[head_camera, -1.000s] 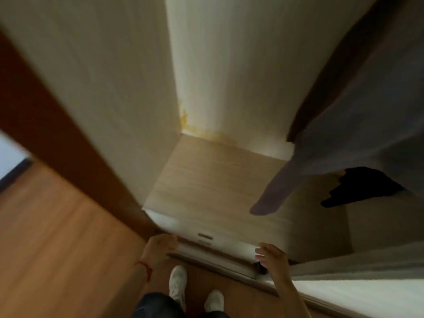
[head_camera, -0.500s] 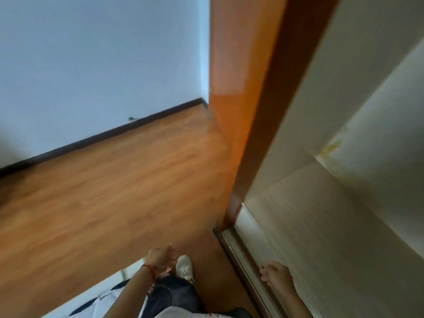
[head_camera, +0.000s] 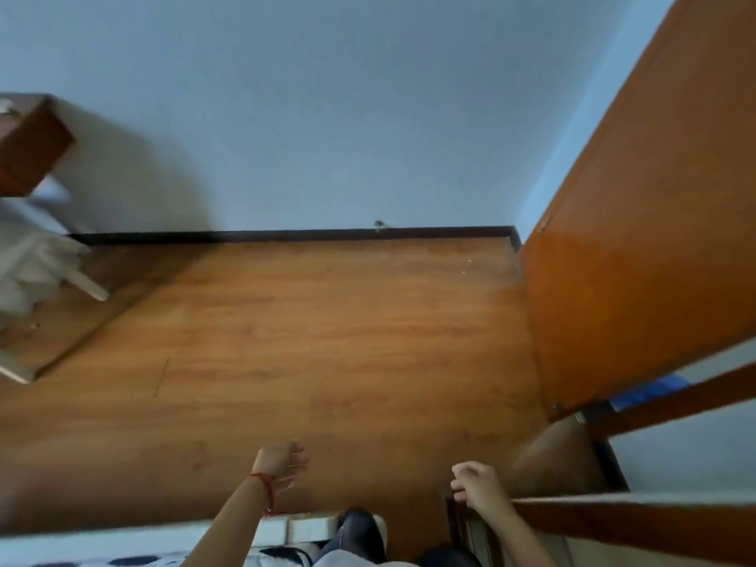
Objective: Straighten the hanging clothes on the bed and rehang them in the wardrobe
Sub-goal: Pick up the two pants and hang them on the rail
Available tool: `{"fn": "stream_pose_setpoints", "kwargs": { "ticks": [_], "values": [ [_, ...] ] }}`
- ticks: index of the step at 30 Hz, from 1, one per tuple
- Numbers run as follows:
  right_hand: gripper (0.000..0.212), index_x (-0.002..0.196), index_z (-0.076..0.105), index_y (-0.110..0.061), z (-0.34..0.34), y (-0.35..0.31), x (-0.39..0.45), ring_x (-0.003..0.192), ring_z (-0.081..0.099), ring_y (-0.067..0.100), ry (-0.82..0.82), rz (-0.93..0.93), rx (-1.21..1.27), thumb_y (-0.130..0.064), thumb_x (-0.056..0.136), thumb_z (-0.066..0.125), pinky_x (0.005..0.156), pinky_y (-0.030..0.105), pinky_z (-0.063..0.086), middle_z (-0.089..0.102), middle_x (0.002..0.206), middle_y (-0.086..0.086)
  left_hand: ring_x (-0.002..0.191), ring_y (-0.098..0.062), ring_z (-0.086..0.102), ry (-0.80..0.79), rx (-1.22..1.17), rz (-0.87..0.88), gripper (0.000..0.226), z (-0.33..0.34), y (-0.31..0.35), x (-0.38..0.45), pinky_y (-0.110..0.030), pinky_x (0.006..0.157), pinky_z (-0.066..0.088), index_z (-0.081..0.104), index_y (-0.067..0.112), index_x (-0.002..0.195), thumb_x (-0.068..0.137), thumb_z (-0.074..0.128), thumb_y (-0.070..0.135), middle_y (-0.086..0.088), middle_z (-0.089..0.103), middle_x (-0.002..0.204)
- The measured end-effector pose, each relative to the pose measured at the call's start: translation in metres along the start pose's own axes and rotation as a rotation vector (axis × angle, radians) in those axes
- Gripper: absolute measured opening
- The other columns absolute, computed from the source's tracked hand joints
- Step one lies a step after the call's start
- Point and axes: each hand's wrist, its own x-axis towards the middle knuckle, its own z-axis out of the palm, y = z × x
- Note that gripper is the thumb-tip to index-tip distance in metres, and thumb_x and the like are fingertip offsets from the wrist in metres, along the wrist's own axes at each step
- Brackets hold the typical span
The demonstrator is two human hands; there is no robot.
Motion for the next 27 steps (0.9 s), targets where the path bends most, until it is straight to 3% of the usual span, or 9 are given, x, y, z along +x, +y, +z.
{"fn": "stream_pose_setpoints", "kwargs": {
  "ticks": [3,7,9,12,13,18,22,24,27],
  "values": [
    [0.014,0.086,0.056,-0.004,0.009,-0.039,0.029,0.05,0.05,0.016,-0.063,0.041,-0.041,-0.01,0.095,0.046,0.036,0.015,0.036,0.057,0.069,0.01,0.054,-0.022,0.054,0.052,-0.148,-0.046,0.026,-0.012,0.005,0.007,-0.023,0.045,0.041,0.058,0.002,0.074,0.094,0.046,0.014,-0.013,0.06,0.068],
    [0.014,0.101,0.057,-0.002,0.022,-0.087,0.071,0.046,0.048,0.021,-0.128,0.078,-0.141,-0.01,0.094,0.048,0.044,0.021,0.033,0.058,0.064,0.012,0.029,-0.013,0.045,0.132,-0.359,-0.126,0.03,-0.022,0.001,0.012,-0.014,0.032,0.034,0.047,0.006,0.066,0.094,0.04,0.007,-0.008,0.043,0.059],
    [0.016,0.104,0.057,0.001,0.027,-0.114,0.095,0.046,0.045,0.021,-0.17,0.083,-0.196,-0.007,0.093,0.048,0.047,0.022,0.03,0.056,0.06,0.011,0.04,-0.016,0.05,0.146,-0.447,-0.196,0.029,-0.024,0.003,0.012,-0.02,0.04,0.039,0.05,0.007,0.067,0.094,0.043,0.013,-0.009,0.05,0.061],
    [0.019,0.108,0.057,0.002,0.032,-0.165,0.123,0.047,0.047,0.021,-0.221,0.031,-0.326,-0.007,0.093,0.048,0.047,0.022,0.031,0.057,0.062,0.011,0.074,-0.026,0.059,0.23,-0.548,-0.267,0.025,-0.027,0.006,0.011,-0.032,0.074,0.044,0.061,0.003,0.085,0.094,0.047,0.022,-0.014,0.064,0.084],
    [0.021,0.11,0.057,0.003,0.033,-0.184,0.132,0.049,0.048,0.021,-0.235,0.01,-0.359,-0.008,0.093,0.049,0.048,0.023,0.032,0.058,0.065,0.012,0.08,-0.028,0.059,0.252,-0.578,-0.283,0.024,-0.028,0.007,0.01,-0.034,0.079,0.042,0.06,0.002,0.09,0.094,0.047,0.022,-0.014,0.065,0.09],
    [0.027,0.115,0.056,0.005,0.038,-0.271,0.169,0.061,0.056,0.027,-0.272,-0.093,-0.515,-0.009,0.093,0.049,0.056,0.029,0.04,0.066,0.096,0.025,0.081,-0.029,0.058,0.347,-0.707,-0.322,0.021,-0.024,0.016,0.008,-0.033,0.078,0.041,0.061,0.003,0.089,0.093,0.05,0.02,-0.015,0.065,0.088],
    [0.031,0.12,0.054,0.005,0.073,-0.323,0.185,0.08,0.061,0.031,-0.324,-0.126,-0.636,-0.011,0.095,0.048,0.082,0.039,0.048,0.065,0.102,0.022,0.075,-0.027,0.059,0.429,-0.85,-0.326,0.021,-0.029,0.018,0.007,-0.032,0.072,0.044,0.061,0.004,0.085,0.093,0.05,0.02,-0.014,0.065,0.08],
    [0.031,0.121,0.054,0.005,0.106,-0.343,0.186,0.078,0.061,0.031,-0.37,-0.157,-0.686,-0.011,0.095,0.048,0.079,0.037,0.047,0.065,0.103,0.023,0.075,-0.027,0.059,0.457,-0.931,-0.324,0.021,-0.036,0.016,0.01,-0.033,0.074,0.044,0.061,0.005,0.084,0.094,0.049,0.019,-0.014,0.065,0.08],
    [0.029,0.118,0.055,0.005,0.167,-0.369,0.177,0.063,0.057,0.025,-0.448,-0.218,-0.752,-0.011,0.094,0.047,0.062,0.029,0.044,0.063,0.081,0.016,0.074,-0.027,0.059,0.514,-1.02,-0.344,0.022,-0.055,0.011,0.022,-0.035,0.077,0.044,0.06,0.005,0.084,0.094,0.047,0.02,-0.014,0.064,0.08]
  ]
}}
